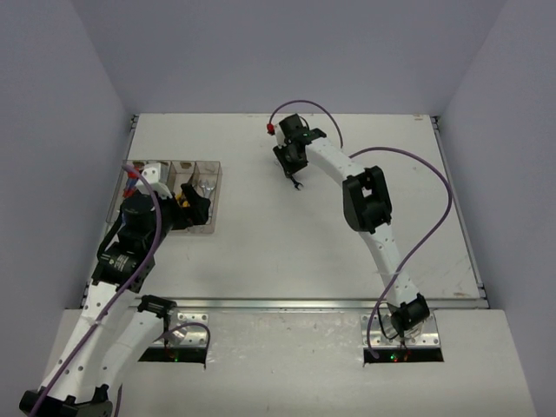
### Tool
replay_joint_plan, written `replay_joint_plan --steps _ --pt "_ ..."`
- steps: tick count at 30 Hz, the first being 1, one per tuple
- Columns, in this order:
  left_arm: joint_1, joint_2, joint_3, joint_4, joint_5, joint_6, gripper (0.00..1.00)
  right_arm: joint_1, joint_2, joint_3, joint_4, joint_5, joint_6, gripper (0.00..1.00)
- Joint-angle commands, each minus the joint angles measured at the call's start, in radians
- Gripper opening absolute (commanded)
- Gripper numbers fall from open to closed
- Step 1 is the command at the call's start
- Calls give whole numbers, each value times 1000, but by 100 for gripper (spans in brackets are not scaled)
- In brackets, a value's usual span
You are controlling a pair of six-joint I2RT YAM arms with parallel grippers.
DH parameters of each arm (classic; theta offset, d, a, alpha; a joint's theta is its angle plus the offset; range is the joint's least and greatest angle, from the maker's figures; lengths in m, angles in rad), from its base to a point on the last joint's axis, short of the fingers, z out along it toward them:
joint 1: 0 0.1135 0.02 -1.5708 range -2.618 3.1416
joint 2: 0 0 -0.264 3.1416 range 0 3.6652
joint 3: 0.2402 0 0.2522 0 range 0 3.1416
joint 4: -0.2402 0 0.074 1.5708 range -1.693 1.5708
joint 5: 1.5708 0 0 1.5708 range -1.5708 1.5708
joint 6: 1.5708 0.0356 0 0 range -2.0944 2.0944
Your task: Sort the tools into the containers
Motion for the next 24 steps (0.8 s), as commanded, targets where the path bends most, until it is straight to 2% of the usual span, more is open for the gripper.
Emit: replay_joint_plan --steps 1,5,8,12,15,20,24 --pt "-7 -2 0 60 30 10 100 -8 69 44 -2 -54 -16 24" --pt "-7 -13 -6 67 34 10 100 -8 99 51 -24 -108 -1 25" --pt "-7 -9 -6 69 35 11 100 -8 119 60 -25 -97 5 28" --pt "-7 -7 -6 70 35 11 100 -7 133 65 -49 -68 2 27" --pt "-6 -5 -7 73 37 14 100 -5 122 60 -113 16 7 11" --pt "-1 -3 -7 75 65 16 100 10 47 -41 -209 87 45 1" --pt "0 -14 -10 75 65 16 100 13 -28 -138 -293 58 103 0"
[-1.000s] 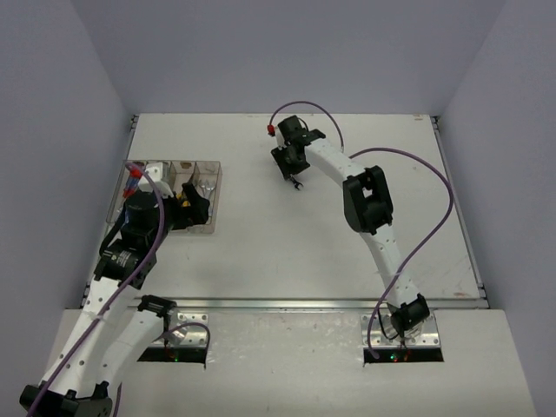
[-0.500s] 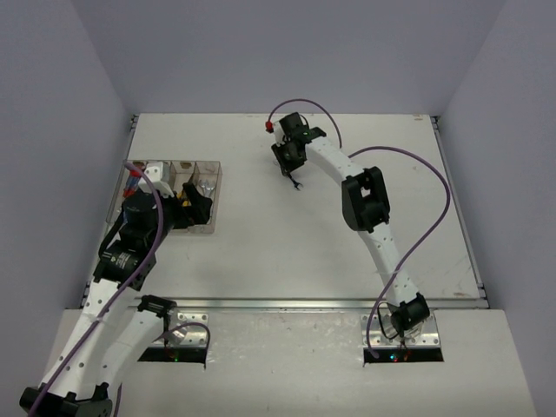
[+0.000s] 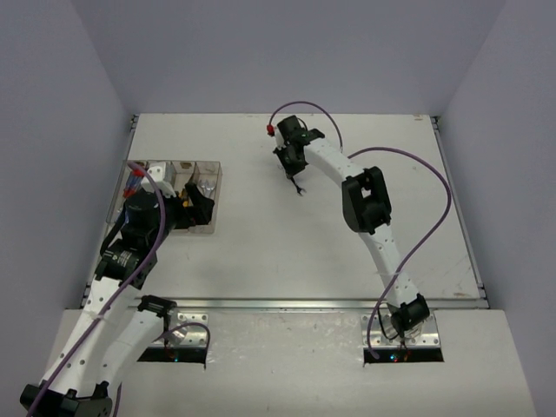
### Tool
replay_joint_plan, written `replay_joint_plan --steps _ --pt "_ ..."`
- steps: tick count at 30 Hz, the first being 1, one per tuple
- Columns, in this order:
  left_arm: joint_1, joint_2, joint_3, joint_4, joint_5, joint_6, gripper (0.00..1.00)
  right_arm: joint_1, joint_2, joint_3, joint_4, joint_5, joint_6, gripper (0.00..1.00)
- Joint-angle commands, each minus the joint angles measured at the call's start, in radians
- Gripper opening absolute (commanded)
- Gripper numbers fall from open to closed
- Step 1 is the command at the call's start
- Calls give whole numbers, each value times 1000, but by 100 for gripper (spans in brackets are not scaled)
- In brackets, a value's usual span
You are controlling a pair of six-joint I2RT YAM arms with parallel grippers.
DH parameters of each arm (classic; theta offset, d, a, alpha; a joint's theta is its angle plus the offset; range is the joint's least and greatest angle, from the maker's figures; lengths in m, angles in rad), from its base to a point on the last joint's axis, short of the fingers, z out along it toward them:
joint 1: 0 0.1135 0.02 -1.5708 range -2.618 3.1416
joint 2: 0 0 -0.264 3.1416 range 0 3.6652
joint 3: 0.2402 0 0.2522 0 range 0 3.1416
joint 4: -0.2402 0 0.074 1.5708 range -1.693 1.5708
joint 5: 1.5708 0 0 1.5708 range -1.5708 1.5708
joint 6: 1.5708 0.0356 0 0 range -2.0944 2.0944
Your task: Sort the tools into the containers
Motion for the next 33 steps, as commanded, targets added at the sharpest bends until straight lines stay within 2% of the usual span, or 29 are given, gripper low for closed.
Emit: replay_joint_plan --steps 1,4,5,6,10,20,29,33 --pt "-2 -19 -3 54 17 12 100 6 -76 -190 -259 3 75 0" --pt "0 -29 -5 54 14 11 100 10 -217 -470 -152 -23 140 1" --pt "0 -34 -6 54 13 9 100 10 -290 -569 -128 -27 163 8" --pt "-1 -39 -7 54 13 8 100 10 -330 -607 -103 -27 171 15" --pt "0 -47 -9 57 13 8 100 13 -341 -664 -110 -10 178 27" --pt "0 -53 -12 58 13 6 100 29 -410 -854 -28 35 227 32" --pt "-1 -60 -14 57 4 3 100 44 -419 -881 10 31 212 27" --pt "-1 -52 -13 59 6 3 100 44 -387 -853 16 55 195 28"
